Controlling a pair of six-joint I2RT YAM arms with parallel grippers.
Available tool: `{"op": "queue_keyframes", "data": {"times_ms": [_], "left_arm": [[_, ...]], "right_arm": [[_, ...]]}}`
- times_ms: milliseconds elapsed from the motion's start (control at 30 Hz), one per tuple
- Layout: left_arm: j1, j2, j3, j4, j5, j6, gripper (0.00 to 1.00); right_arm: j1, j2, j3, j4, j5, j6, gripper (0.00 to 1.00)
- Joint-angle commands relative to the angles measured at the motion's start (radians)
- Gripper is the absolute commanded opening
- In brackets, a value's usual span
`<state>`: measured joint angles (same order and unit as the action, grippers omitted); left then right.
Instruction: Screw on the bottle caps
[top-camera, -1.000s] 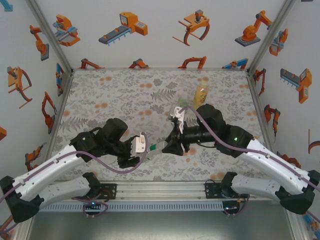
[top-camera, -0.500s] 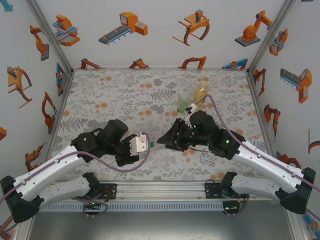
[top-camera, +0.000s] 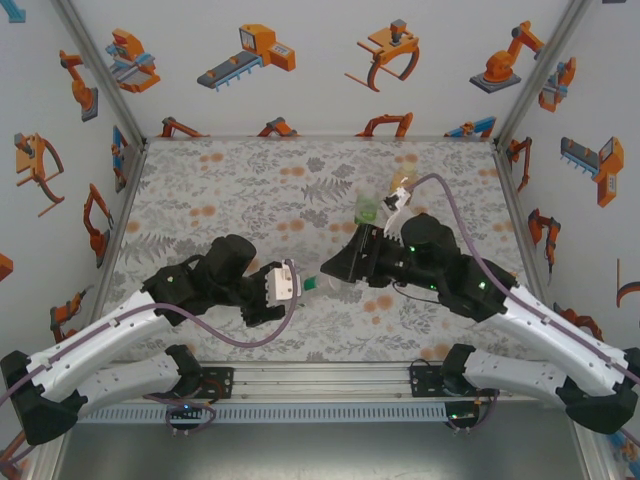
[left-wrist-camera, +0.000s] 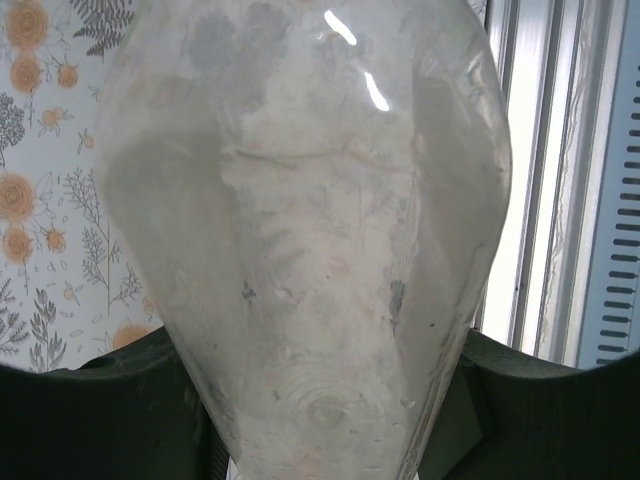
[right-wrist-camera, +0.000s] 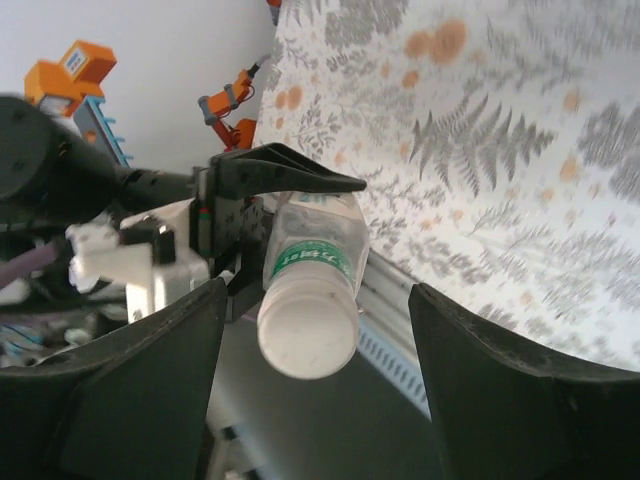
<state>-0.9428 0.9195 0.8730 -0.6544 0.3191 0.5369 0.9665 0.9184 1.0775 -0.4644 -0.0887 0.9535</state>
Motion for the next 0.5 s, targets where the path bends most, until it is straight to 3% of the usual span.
{"op": "queue_keyframes", "data": {"times_ms": [0, 133, 300, 467], "left_arm": [[-0.005, -0.013, 0.015, 0.031, 0.049, 0.017, 0.0], [-0.005, -0.013, 0.017, 0.031, 0.055, 0.02, 0.0], [-0.004, -0.014, 0.019, 0.03, 0.078, 0.023, 0.0], [-0.006, -0.015, 0.025, 0.027, 0.096, 0.034, 0.0]], "right_arm": [[0.001, -0.041, 0.039, 0.039, -0.028, -0.358, 0.67], [0.001, -0.068, 0.04, 0.067, -0.198, -0.705, 0.66], [0.001, -0.039, 0.116, -0.061, -0.46, -1.175, 0.66], [0.001, 0.012, 0.177, -0.184, -0.56, -1.474, 0.65]]}}
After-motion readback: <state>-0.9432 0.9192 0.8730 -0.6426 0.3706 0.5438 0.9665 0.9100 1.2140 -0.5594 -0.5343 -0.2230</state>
